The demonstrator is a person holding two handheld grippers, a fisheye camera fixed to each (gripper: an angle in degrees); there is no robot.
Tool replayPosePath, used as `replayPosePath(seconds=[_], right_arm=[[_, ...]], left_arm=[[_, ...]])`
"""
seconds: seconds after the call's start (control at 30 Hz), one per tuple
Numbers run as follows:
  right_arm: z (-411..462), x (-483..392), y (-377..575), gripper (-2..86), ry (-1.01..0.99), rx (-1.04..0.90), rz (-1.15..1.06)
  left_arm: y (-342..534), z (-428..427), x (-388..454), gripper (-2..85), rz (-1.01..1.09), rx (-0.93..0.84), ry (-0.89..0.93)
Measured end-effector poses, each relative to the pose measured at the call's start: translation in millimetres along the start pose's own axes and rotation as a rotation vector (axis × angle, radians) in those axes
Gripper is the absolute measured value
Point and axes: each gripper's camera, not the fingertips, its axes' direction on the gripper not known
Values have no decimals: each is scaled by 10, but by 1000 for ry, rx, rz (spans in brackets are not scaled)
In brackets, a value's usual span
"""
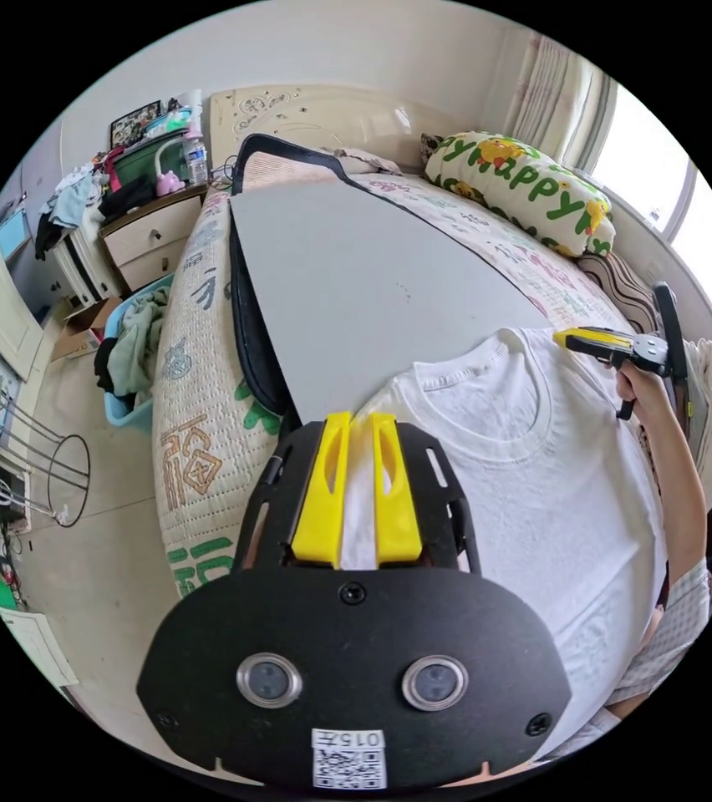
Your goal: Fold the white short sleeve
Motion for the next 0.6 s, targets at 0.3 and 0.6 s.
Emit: replayPosePath(seconds=[0.3, 0.6], right_arm=[[-110, 159, -151, -10, 142, -12, -47], [-605, 630, 10, -8, 144, 94, 16]], left_arm=[[-29, 508, 13, 10, -12, 20, -74], [265, 638, -196, 87, -80, 110, -106]])
